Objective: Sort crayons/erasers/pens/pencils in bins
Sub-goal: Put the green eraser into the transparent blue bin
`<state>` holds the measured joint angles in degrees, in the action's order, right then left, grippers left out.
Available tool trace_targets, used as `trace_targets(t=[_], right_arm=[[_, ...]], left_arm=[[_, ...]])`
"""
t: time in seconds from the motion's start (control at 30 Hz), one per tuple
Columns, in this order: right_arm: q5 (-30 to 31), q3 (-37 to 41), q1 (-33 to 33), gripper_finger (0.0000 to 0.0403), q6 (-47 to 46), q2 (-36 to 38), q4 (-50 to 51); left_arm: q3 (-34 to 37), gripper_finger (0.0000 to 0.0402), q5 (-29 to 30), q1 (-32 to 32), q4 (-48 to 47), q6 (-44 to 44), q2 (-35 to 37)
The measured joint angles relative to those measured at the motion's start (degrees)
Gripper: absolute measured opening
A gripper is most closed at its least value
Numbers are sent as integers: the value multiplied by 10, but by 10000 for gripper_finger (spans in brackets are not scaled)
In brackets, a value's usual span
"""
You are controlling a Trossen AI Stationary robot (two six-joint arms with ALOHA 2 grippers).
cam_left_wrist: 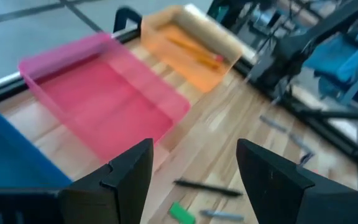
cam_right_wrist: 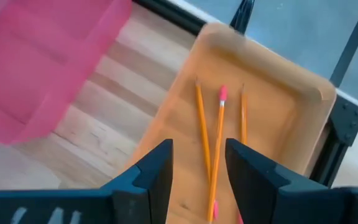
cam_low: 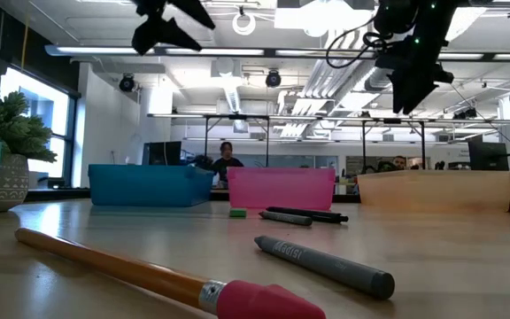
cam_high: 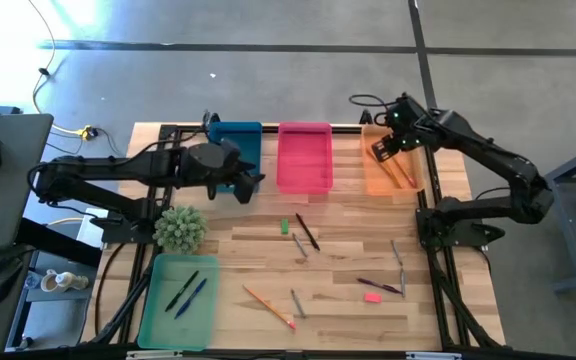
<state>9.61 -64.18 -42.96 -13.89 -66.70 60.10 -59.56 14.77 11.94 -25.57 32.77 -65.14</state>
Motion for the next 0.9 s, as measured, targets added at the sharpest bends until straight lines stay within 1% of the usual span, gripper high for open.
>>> trace_targets(t=[0.2, 0.37, 0.47, 0.73, 0.9], right_arm=[[2, -4, 0, 138, -1, 0, -8], [7, -4, 0, 138, -12, 0, -16], [16, -4, 0, 138, -28, 0, -16], [14, -4, 0, 138, -63, 0, -6], [14, -4, 0, 138, -70, 0, -6]], left_arm=[[-43, 218, 12, 0, -7, 2, -6], [-85, 218, 29, 1, -53, 17, -27], [-101, 218, 40, 1, -81, 46, -48], [-102, 218, 34, -1, -114, 130, -124], [-102, 218, 8, -15, -126, 141, -173]])
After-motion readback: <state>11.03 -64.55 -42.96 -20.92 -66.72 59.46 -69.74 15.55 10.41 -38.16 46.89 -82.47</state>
